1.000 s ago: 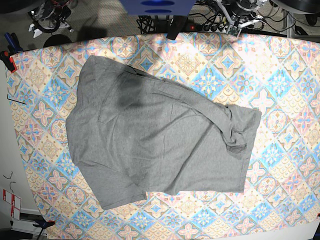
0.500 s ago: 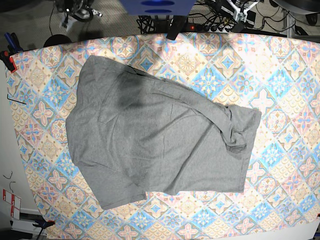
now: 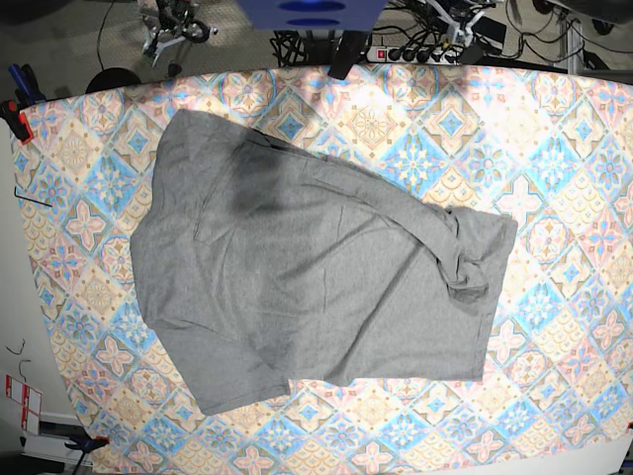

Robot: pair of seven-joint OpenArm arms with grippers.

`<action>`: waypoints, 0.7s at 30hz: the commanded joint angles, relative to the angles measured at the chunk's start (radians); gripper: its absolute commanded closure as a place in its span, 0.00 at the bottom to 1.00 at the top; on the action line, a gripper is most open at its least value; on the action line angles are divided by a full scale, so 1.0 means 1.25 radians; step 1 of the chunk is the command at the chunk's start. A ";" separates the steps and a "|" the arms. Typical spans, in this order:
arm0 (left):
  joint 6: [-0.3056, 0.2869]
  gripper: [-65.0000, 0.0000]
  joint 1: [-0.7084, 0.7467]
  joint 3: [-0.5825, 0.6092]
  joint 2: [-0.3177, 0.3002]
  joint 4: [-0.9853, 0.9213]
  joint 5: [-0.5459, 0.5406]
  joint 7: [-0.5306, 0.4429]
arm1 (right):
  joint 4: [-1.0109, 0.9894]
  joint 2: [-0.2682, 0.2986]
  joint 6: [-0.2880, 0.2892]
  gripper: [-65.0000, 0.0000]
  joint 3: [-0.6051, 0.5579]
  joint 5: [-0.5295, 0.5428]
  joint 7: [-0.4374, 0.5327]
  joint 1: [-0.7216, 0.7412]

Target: Fold the T-shirt properly

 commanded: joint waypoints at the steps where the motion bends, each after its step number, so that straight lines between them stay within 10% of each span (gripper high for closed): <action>1: 0.010 1.00 -0.003 -0.002 -0.021 -0.032 0.004 -0.018 | -0.029 -0.001 0.005 0.98 0.000 0.000 0.012 -0.002; 6: 0.108 1.00 -0.088 0.004 -0.088 -0.211 0.026 -0.094 | -0.256 -0.018 0.116 0.98 0.002 0.000 0.113 0.099; 15: 0.371 1.00 -0.142 0.004 -0.098 -0.238 0.152 -0.167 | -0.587 -0.021 0.116 0.98 -0.034 -0.001 0.387 0.266; 21: 0.474 1.00 -0.162 0.004 -0.096 -0.239 0.217 -0.170 | -0.587 -0.048 -0.046 0.98 -0.086 -0.002 0.511 0.266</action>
